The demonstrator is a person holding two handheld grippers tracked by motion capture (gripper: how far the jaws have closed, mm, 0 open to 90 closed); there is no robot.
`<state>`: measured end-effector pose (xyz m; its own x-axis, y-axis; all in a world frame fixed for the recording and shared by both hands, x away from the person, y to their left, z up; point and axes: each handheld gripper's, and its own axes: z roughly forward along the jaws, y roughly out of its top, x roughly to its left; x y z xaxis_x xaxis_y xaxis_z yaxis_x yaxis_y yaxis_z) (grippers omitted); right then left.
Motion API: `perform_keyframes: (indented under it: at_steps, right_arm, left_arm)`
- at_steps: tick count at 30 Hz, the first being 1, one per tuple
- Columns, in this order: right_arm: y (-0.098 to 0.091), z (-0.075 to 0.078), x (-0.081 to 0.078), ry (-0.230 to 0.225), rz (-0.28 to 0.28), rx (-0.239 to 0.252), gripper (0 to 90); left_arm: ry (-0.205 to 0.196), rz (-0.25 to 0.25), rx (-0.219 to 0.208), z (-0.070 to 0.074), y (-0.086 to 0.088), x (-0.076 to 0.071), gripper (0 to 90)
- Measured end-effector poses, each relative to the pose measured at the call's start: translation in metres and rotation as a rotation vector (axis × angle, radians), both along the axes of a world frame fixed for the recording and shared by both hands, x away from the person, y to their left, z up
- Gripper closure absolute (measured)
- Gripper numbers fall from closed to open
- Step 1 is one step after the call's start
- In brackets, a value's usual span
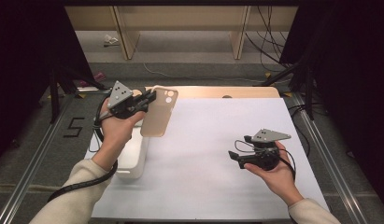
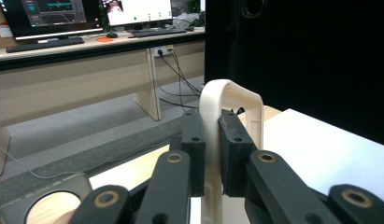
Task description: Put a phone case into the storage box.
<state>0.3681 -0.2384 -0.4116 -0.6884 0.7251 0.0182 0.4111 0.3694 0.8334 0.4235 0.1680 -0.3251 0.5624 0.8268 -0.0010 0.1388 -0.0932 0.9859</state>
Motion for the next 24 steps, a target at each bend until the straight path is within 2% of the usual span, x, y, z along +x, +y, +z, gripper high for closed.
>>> perform_keyframes:
  at_steps: [24]
  right_arm:
    - [-0.005, 0.000, 0.000, 0.002, -0.017, 0.022, 17.5]
  left_arm:
    - [0.004, 0.056, 0.014, -0.002, 0.027, 0.012, 82.1]
